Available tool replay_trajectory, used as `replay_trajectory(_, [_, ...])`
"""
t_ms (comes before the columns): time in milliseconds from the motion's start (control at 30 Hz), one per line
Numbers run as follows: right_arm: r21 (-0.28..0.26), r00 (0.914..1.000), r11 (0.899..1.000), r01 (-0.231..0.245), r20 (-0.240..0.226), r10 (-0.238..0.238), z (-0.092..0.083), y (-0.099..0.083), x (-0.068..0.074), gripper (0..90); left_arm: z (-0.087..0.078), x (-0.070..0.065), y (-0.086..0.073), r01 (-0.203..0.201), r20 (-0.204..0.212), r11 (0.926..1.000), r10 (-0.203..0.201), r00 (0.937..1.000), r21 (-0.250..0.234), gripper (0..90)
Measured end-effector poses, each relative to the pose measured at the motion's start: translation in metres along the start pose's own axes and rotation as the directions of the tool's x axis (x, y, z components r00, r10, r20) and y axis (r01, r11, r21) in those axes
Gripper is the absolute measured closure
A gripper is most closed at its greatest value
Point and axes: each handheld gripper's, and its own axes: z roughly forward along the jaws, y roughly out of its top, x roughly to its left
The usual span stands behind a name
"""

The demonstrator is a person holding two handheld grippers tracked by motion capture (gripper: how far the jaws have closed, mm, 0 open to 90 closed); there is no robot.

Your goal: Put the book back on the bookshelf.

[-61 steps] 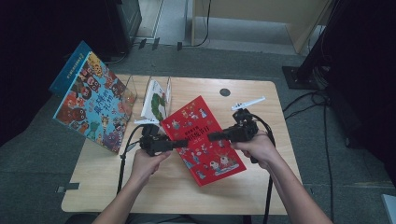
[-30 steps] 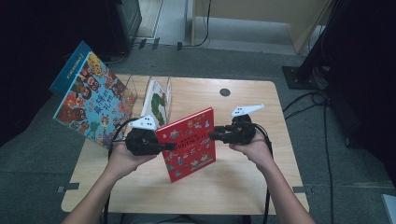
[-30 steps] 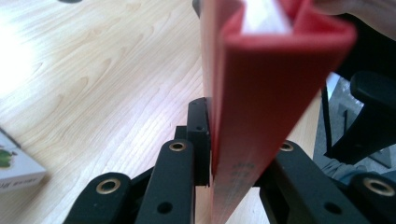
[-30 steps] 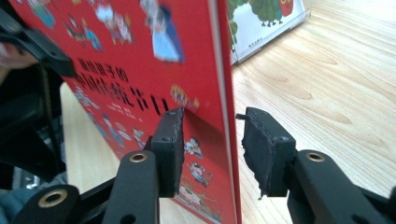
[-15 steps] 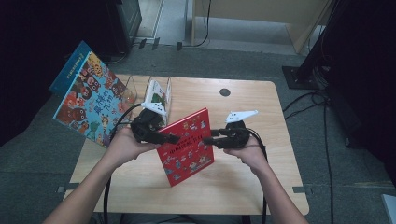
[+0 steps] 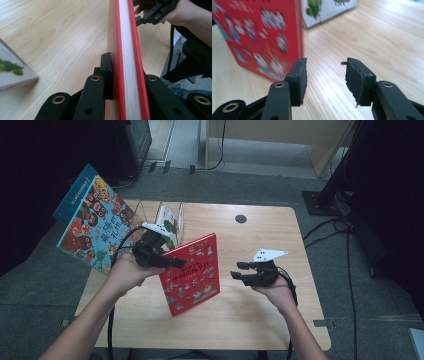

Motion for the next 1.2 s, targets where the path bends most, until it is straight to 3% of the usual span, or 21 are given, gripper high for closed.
replay_trajectory(100, [0.011,0.9991,0.999,-0.039,0.015,0.039,0.004,-0.012,-0.004,50.7,-0.011,0.003,-0.005,0.017,-0.003,0.9998,-0.017,0.9999,-0.012,80.0])
replay_trajectory(267, [0.08,0.9967,0.996,-0.034,0.077,0.028,0.016,-0.028,-0.005,48.6,-0.03,0.009,-0.016,0.052,-0.04,0.9971,-0.055,0.9977,-0.055,80.0])
replay_trajectory(333, [0.071,0.9961,0.997,-0.02,0.087,0.014,0.021,-0.036,-0.003,48.8,-0.037,0.012,-0.021,0.069,-0.052,0.9952,-0.073,0.996,-0.069,79.9])
replay_trajectory(500, [0.086,0.9909,0.994,-0.062,0.124,0.051,0.033,-0.049,-0.009,48.7,-0.052,0.016,-0.033,0.109,-0.075,0.9899,-0.116,0.9904,-0.091,79.9])
replay_trajectory(667, [0.097,0.9877,0.994,-0.056,0.151,0.041,0.041,-0.056,-0.01,48.4,-0.065,0.019,-0.045,0.149,-0.084,0.9827,-0.158,0.9838,-0.11,79.9])
replay_trajectory(767, [0.099,0.9877,0.994,-0.035,0.155,0.019,0.046,-0.057,-0.008,48.2,-0.073,0.021,-0.053,0.175,-0.102,0.9762,-0.188,0.9767,-0.129,79.9])
replay_trajectory(933, [0.102,0.9828,0.994,0.043,0.174,-0.061,0.051,-0.057,-0.005,44.5,-0.088,0.026,-0.067,0.219,-0.129,0.963,-0.24,0.9621,-0.157,79.8])
replay_trajectory(1200, [0.105,0.9823,0.994,0.032,0.18,-0.051,0.052,-0.056,-0.005,40.4,-0.11,0.04,-0.086,0.29,-0.167,0.9347,-0.326,0.9307,-0.205,79.7])
